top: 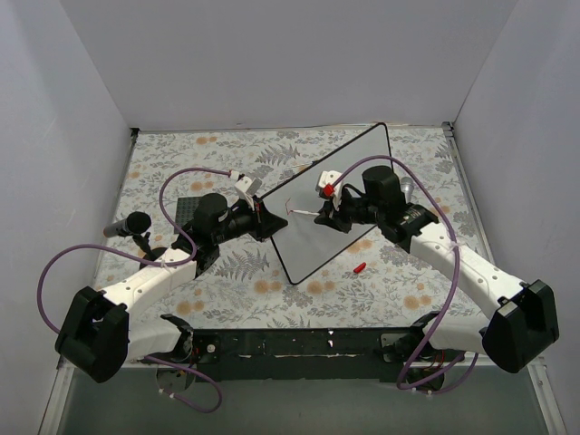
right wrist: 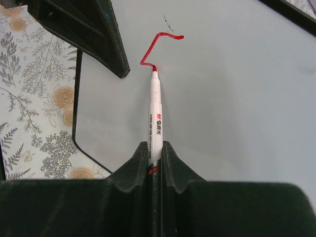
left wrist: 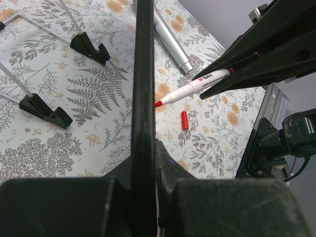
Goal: Write a sentence on the whiteboard
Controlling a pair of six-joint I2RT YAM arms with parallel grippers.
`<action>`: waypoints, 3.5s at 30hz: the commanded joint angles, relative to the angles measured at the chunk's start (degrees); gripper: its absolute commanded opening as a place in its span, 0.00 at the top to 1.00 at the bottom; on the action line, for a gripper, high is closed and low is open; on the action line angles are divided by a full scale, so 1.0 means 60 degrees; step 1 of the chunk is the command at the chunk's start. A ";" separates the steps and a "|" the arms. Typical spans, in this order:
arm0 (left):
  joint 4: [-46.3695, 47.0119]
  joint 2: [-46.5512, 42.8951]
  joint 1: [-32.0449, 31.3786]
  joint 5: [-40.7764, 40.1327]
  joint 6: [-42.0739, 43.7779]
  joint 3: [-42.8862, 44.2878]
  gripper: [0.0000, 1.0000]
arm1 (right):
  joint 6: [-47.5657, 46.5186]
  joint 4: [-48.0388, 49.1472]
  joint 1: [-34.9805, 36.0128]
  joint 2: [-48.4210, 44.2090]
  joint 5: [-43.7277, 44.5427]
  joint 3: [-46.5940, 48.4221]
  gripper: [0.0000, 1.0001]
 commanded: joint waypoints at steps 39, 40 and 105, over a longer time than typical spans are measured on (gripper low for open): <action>-0.0114 -0.0345 -0.0026 0.0141 0.0753 0.0180 1.00 | -0.1901 -0.0889 -0.0539 -0.0369 -0.1473 0.0515 0.99; -0.0100 -0.0345 -0.0025 0.0155 0.0753 0.0180 1.00 | -0.1945 -0.0919 -0.0539 -0.0310 -0.1532 0.0559 0.99; -0.0203 -0.0228 -0.0040 0.0302 0.0899 0.0327 1.00 | -0.0979 -0.0377 -0.0935 0.0261 -0.0522 0.0369 0.99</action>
